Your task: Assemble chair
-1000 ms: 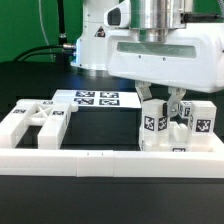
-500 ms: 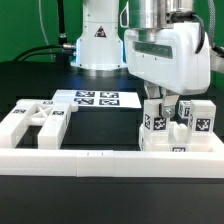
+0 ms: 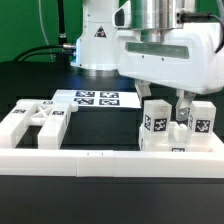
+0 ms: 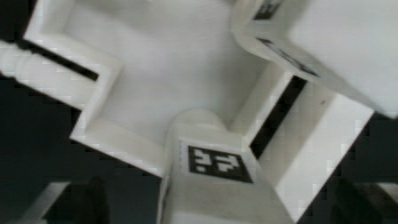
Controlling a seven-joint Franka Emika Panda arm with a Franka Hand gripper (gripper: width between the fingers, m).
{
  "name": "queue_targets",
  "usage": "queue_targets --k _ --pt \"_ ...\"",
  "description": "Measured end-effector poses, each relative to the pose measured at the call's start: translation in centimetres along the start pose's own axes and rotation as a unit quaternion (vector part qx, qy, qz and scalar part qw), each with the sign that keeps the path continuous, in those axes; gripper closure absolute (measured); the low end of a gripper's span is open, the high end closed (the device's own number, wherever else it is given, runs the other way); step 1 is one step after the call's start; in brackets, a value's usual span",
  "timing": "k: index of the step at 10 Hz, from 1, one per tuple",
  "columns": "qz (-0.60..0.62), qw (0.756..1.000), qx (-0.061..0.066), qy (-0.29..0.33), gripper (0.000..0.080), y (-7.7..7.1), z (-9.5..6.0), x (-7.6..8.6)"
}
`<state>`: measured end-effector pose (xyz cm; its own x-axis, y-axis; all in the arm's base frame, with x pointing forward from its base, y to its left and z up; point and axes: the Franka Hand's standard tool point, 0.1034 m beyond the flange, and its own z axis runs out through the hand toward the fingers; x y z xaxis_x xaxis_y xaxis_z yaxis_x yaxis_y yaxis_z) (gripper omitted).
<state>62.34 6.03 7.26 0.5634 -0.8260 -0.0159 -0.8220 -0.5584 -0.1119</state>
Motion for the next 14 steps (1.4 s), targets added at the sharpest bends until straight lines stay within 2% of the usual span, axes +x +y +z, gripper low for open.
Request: queue_targets --k 3,5,7,9,11,12,13,14 --pt "-0.157 0.988 -0.004 -0.001 0.0151 0.23 -0.05 0.44" --pt "-0.250 0.968 -0.005 -0.001 0.0151 0.36 0.00 0.61" --pt "-0.333 0.943 -0.007 -0.001 0.0151 0.43 0.08 0.65" --pt "-0.432 0.902 -0.019 0.002 0.0151 0.53 0.27 0.60" --pt "-0.499 0.866 -0.025 0.001 0.0151 0.59 0.19 0.81" --pt "-0.506 0.862 -0.025 0.001 0.0151 0.61 0.17 0.89" --pt "-0.506 0.862 -0.025 0.001 0.0237 0.61 0.17 0.90" --pt "-0.506 0.862 -0.025 0.001 0.0373 0.61 0.17 0.90"
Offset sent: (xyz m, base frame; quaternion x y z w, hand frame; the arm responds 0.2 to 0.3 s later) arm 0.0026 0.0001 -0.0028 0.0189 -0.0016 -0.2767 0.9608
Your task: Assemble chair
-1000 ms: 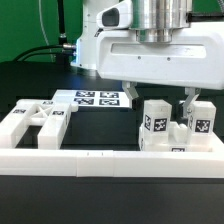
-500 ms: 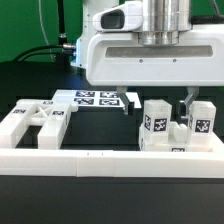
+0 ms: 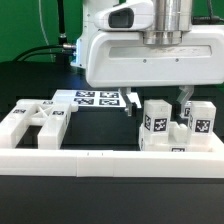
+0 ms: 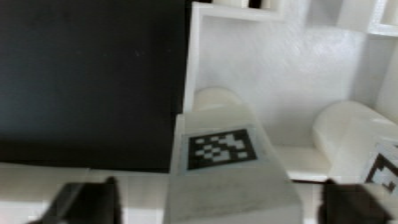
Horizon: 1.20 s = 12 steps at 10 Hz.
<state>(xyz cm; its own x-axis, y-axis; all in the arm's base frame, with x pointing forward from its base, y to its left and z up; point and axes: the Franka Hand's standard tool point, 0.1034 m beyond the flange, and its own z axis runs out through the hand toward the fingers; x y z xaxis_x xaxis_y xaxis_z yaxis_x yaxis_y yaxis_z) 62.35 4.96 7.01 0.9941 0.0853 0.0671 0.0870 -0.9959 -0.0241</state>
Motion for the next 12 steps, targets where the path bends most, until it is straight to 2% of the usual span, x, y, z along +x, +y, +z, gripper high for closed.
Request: queue_targets --k 1,2,3,6,9,10,11,12 --pt "0.003 1.000 0.000 0.000 0.0373 0.0 0.0 0.0" --pt "0.012 1.000 0.000 0.000 0.0515 0.0 0.0 0.0" --pt "0.014 1.000 0.000 0.000 0.0514 0.0 0.0 0.0" --pt "0.152 0.988 0.000 0.002 0.0514 0.2 0.0 0.1" --pt "0.275 0.961 -0.009 -0.001 0.0512 1.1 -0.1 -0.2" --pt "0.283 0.959 -0.010 -0.003 0.0512 1.3 -0.1 -0.3" --pt "0.284 0.959 -0.010 -0.004 0.0436 1.3 -0.1 -0.3" --pt "0.275 0.961 -0.010 -0.003 0.0436 1.3 -0.2 -0.3"
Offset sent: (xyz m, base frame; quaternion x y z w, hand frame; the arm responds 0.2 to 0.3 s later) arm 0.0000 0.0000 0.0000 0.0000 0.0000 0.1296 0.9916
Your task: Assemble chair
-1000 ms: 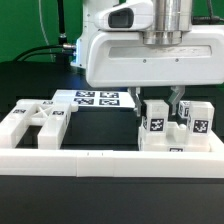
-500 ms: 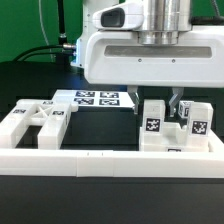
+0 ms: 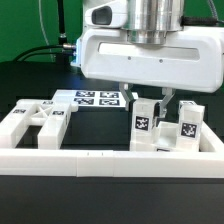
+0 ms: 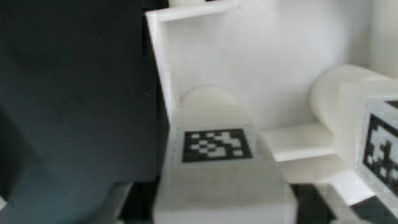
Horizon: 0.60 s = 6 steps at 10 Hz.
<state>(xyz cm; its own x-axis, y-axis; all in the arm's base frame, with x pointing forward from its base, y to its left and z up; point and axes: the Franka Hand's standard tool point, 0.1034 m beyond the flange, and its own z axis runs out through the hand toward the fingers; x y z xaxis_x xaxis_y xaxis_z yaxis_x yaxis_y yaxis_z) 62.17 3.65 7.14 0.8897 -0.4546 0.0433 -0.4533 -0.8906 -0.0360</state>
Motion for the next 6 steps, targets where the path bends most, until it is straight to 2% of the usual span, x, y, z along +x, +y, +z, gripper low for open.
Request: queue_targets --k 1,2,4,6 --pt "-0.018 1.000 0.002 0.002 0.0288 -0.1 -0.5 0.0" --pt "-0.033 0.999 0.005 0.003 0.0179 -0.1 -1.1 -0.3" --pt "-0.066 0.998 0.015 0.006 0.0156 0.8 -2.1 -0.8" --pt "-0.062 0.998 0.014 0.005 0.0151 0.7 -1.9 -0.8"
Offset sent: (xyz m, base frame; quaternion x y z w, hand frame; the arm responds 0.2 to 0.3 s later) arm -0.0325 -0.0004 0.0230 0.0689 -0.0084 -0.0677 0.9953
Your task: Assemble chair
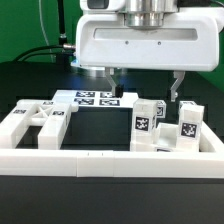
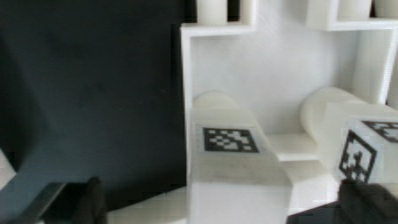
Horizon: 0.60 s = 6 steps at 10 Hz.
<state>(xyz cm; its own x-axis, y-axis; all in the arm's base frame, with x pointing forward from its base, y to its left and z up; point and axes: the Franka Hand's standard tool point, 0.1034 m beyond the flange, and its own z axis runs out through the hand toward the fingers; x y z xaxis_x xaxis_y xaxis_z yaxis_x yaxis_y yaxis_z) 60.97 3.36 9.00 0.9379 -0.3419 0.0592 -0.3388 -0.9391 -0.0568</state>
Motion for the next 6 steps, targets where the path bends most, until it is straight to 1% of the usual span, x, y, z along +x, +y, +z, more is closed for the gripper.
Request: queue_targets --k 3,4,5,6 --pt "-0.002 1.000 0.000 0.001 0.0151 0.0 0.1 -0.1" --pt "-0.013 1.000 0.002 0.009 0.0151 -0.3 0.2 -0.3" --pt "-0.019 1.000 0.003 0.014 0.0151 -0.3 0.4 -0.9" --pt "-0.018 1.000 0.002 0.017 0.0151 -0.3 1.0 -1.5"
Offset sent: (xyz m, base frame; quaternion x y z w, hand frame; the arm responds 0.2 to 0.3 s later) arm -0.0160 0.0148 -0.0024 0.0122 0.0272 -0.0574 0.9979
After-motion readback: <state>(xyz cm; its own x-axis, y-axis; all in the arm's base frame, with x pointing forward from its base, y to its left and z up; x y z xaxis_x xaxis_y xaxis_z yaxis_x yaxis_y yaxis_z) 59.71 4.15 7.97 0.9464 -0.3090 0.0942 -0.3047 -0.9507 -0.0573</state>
